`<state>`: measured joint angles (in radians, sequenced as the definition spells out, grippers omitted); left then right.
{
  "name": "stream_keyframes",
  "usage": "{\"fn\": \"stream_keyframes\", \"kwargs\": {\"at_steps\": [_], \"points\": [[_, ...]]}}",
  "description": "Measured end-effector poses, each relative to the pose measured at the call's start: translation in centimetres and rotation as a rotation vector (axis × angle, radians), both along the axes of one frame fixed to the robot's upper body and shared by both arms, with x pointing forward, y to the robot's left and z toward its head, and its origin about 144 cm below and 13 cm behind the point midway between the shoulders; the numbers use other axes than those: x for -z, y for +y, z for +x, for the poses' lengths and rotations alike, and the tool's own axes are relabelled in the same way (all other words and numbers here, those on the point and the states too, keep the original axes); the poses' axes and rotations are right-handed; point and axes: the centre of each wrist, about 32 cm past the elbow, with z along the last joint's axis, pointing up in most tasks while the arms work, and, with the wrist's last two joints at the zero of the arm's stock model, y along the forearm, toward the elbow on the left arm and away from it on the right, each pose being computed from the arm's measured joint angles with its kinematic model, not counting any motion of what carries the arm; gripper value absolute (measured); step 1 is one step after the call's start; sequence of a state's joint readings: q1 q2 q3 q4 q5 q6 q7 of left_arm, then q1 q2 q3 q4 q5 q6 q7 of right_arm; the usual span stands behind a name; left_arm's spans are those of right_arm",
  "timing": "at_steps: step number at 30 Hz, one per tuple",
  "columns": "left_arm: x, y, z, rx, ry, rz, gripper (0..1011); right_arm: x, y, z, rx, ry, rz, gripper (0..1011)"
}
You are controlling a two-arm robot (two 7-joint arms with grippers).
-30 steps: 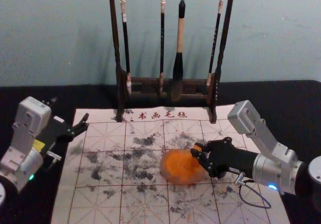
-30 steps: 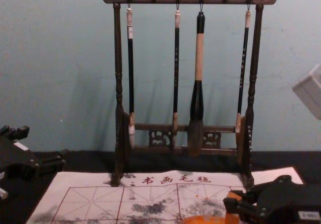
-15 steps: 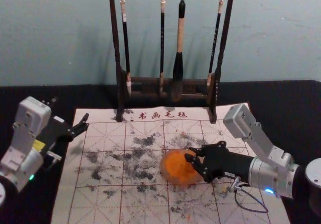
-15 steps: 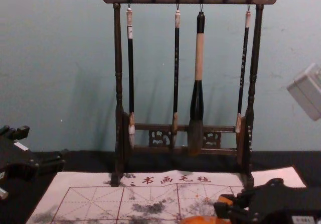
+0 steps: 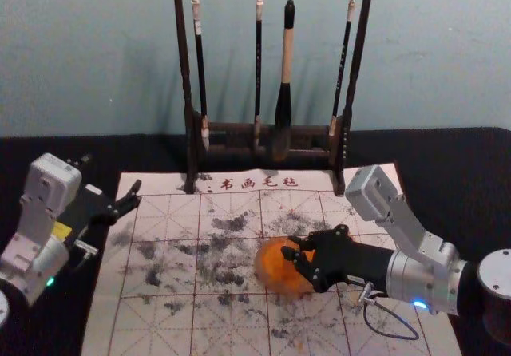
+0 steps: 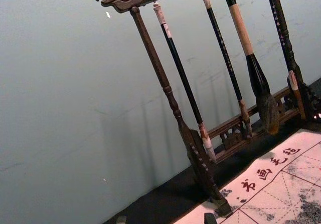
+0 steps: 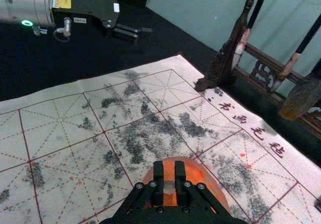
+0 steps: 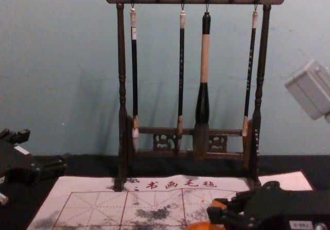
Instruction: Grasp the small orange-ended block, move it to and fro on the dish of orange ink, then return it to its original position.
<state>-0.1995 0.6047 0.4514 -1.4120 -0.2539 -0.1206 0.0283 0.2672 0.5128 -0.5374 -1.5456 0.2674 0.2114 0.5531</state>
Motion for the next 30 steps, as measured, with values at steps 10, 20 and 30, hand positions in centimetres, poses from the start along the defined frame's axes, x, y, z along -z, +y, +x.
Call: {"fn": "stream_keyframes", "kwargs": {"at_steps": [10, 20, 30], "points": [[0.0, 0.0, 0.0, 0.0, 0.0, 0.0, 1001, 0.1, 0.4, 0.4, -0.016, 0.011, -0.004, 79], [0.0, 0.0, 0.0, 0.0, 0.0, 0.0, 1001, 0.2, 0.6, 1.1, -0.014, 0.017, -0.007, 79], [0.0, 0.0, 0.0, 0.0, 0.0, 0.0, 1001, 0.2, 0.4, 1.8, 0.018, 0.012, -0.007, 79]]}}
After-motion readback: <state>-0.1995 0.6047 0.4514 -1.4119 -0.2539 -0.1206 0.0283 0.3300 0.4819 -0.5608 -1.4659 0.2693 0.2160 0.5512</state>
